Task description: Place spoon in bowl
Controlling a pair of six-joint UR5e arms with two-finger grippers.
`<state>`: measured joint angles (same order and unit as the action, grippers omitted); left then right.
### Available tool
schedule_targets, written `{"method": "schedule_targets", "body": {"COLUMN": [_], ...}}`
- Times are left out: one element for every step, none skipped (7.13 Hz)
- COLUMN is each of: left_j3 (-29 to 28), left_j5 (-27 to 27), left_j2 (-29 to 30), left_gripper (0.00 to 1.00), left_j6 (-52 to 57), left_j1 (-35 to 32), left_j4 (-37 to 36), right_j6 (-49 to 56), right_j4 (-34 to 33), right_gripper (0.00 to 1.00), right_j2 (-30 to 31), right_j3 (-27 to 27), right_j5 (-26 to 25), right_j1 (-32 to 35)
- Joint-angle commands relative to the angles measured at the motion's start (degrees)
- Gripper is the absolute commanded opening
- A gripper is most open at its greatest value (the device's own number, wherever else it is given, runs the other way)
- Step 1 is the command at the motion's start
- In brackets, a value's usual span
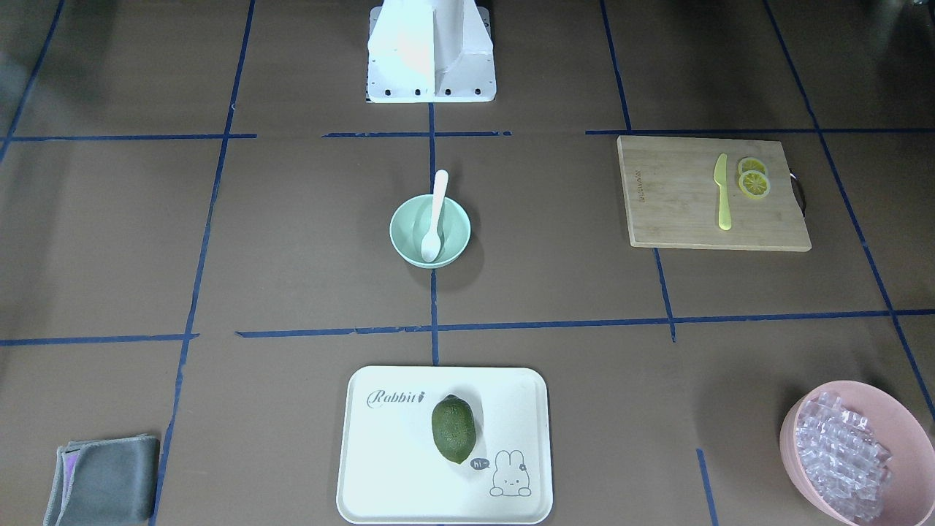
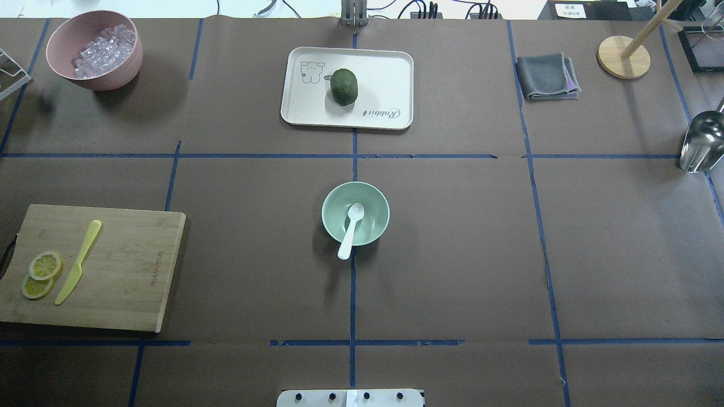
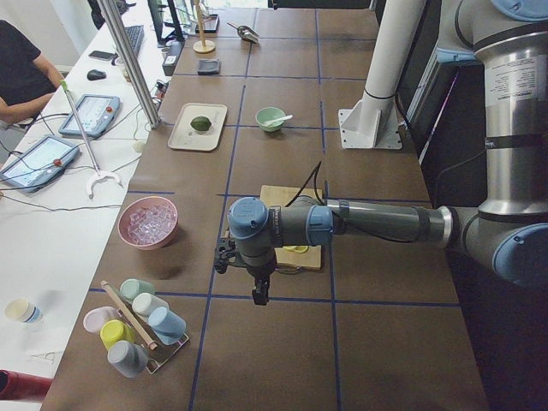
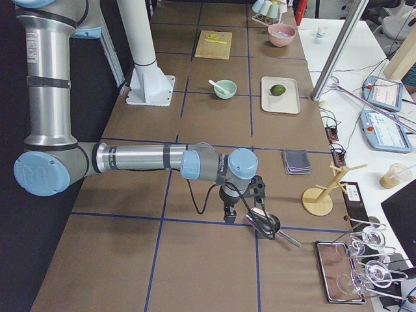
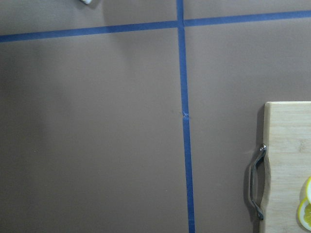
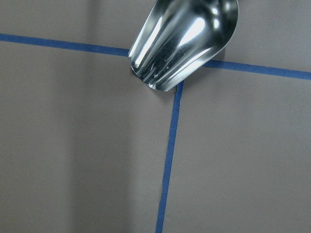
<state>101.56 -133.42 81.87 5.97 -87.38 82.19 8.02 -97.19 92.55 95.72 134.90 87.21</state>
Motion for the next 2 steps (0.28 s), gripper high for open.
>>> {"method": "schedule_targets", "body": {"left_j3": [0.0, 0.3], "left_j5": [0.0, -0.2], "left_j2": [0.0, 0.0], "left_gripper": [1.00, 1.00], "left_j6": [0.0, 0.0], "left_j1": [0.5, 0.5], "left_j4": [0.0, 0.0], "right_j6": [-0.1, -0.3], "right_j4": [0.1, 0.1], "right_gripper": [1.00, 1.00], "right_j2": [-0.1, -0.2], "right_j3": [0.1, 0.1], "right_j5": [0.0, 0.0], "right_j1": [0.0, 0.0]}}
